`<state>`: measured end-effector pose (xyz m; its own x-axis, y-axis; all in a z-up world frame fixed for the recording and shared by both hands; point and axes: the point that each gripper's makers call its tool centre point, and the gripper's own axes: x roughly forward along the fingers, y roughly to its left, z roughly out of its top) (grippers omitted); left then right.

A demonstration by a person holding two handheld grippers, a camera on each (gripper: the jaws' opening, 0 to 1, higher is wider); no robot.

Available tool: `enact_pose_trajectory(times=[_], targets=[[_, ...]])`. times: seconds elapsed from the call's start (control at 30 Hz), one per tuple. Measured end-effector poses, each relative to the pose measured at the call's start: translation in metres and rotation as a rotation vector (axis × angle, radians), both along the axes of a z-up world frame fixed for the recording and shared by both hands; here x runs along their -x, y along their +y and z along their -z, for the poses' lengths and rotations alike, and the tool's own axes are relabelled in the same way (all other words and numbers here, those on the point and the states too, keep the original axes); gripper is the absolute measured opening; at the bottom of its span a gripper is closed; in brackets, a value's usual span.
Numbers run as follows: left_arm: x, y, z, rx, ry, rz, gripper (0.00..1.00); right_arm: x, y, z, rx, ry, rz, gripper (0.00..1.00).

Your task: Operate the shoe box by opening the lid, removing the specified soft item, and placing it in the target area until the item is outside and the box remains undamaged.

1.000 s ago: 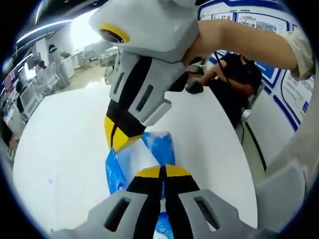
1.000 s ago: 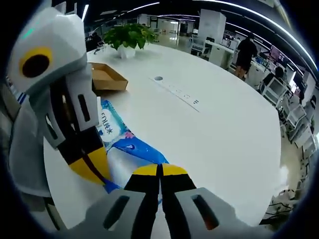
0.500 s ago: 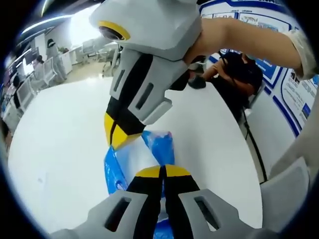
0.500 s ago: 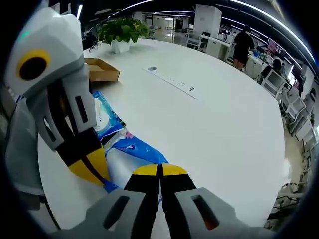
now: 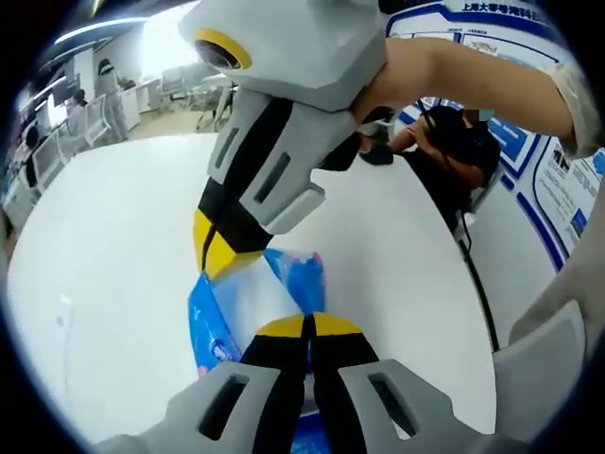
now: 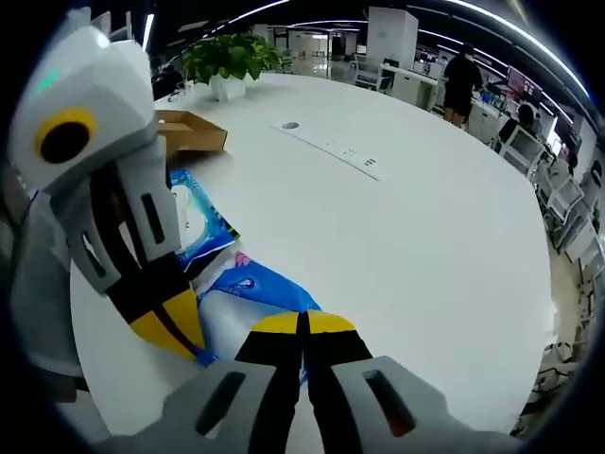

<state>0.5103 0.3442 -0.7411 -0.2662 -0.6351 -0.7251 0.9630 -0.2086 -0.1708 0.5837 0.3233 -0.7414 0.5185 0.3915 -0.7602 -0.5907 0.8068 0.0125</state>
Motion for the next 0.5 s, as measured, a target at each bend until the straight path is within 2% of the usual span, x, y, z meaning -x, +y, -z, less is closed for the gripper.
enact_pose_trajectory(times=[0.5], targets=[[0.0019, 0.0075, 0.0012, -0.010, -0.028, 0.022, 0.00, 0.0008, -0.0018, 0.0039, 0.003, 0.001, 0.002, 0.00]])
